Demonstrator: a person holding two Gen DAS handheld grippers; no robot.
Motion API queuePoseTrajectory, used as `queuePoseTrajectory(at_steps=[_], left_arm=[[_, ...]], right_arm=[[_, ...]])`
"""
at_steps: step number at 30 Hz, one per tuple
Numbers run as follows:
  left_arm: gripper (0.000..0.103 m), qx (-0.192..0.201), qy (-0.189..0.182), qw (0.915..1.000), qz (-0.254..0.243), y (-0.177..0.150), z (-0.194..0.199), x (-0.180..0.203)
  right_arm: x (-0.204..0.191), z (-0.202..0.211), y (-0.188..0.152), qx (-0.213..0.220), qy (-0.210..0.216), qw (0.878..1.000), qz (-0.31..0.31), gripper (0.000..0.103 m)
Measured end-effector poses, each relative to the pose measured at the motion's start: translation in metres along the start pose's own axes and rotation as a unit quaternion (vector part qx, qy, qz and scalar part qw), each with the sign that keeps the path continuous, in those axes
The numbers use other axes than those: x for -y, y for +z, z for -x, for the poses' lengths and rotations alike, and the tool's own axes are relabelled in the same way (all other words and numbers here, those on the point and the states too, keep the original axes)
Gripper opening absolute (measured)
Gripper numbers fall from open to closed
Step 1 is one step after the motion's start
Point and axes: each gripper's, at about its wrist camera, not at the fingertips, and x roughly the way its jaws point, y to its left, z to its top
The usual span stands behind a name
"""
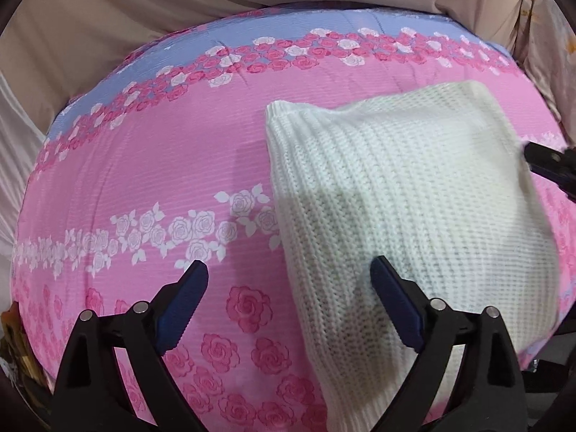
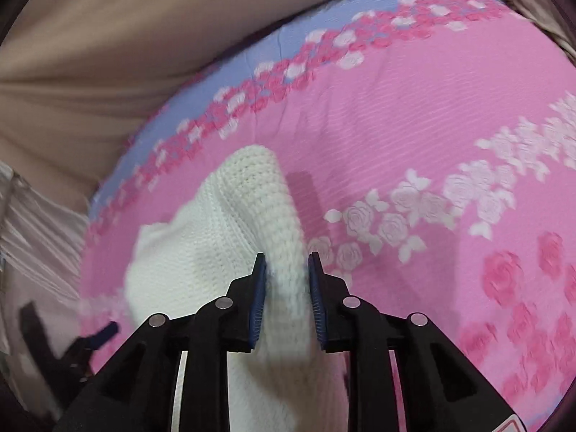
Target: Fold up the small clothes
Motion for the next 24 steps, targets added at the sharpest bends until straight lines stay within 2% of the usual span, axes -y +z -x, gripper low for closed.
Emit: queuePoseTrajectory(at_steps=[2, 4, 6, 8, 9, 10, 11, 14, 16, 19, 20, 24], left_arm=[[0.089, 0.002, -0.03, 0.9995, 0.002, -0.009, 0.016, -0.002], [0.089, -0.01, -0.051, 0.9987, 0.002, -0.021, 0.022, -0.001], [0.089, -0.04, -0.061, 0.9973, -0.006, -0.038, 0.018, 0.005], [0.087, -0.067, -0.049, 0.9964, -0.017, -0.052, 0.006, 0.011], [0.082, -0.079, -0.042, 0.9958, -0.019, -0.057, 0.0, 0.013], [0.08, -0.093, -0.04, 0.9948, -0.017, -0.06, -0.005, 0.013], [0.079, -0.104, -0.047, 0.9934, -0.009, -0.061, -0.008, 0.011], [0.079, -0.098, -0.042, 0.9942, -0.013, -0.058, -0.005, 0.011], [0.079, -0.1, -0.04, 0.994, -0.016, -0.057, -0.006, 0.014], [0.079, -0.108, -0.04, 0.9933, -0.016, -0.061, -0.012, 0.017], [0.079, -0.107, -0.039, 0.9933, -0.017, -0.061, -0.012, 0.017], [0.08, -0.105, -0.04, 0.9934, -0.022, -0.059, -0.011, 0.015]], right_arm=[[0.0, 0.038, -0.017, 0.026, -0.004, 1.0, 0.007, 0.03], [0.007, 0.057, -0.045, 0.014, -0.001, 1.0, 0.006, 0.037], [0.012, 0.054, -0.08, -0.019, -0.005, 1.0, 0.001, 0.037], [0.013, 0.043, -0.114, -0.045, -0.009, 0.999, -0.008, 0.037], [0.012, 0.037, -0.128, -0.049, -0.007, 0.999, -0.012, 0.035], [0.011, 0.034, -0.135, -0.045, -0.015, 0.999, -0.012, 0.024], [0.011, 0.033, -0.139, -0.039, -0.026, 0.999, -0.014, 0.016], [0.011, 0.057, -0.129, -0.001, 0.001, 0.999, -0.035, 0.01], [0.013, 0.065, -0.124, 0.0, -0.018, 1.0, -0.023, 0.009], [0.035, 0.03, -0.134, -0.051, -0.055, 0.997, -0.023, 0.01], [0.042, 0.021, -0.14, -0.052, -0.047, 0.997, -0.031, 0.011], [0.041, 0.041, -0.131, -0.049, -0.038, 0.996, -0.057, 0.017]])
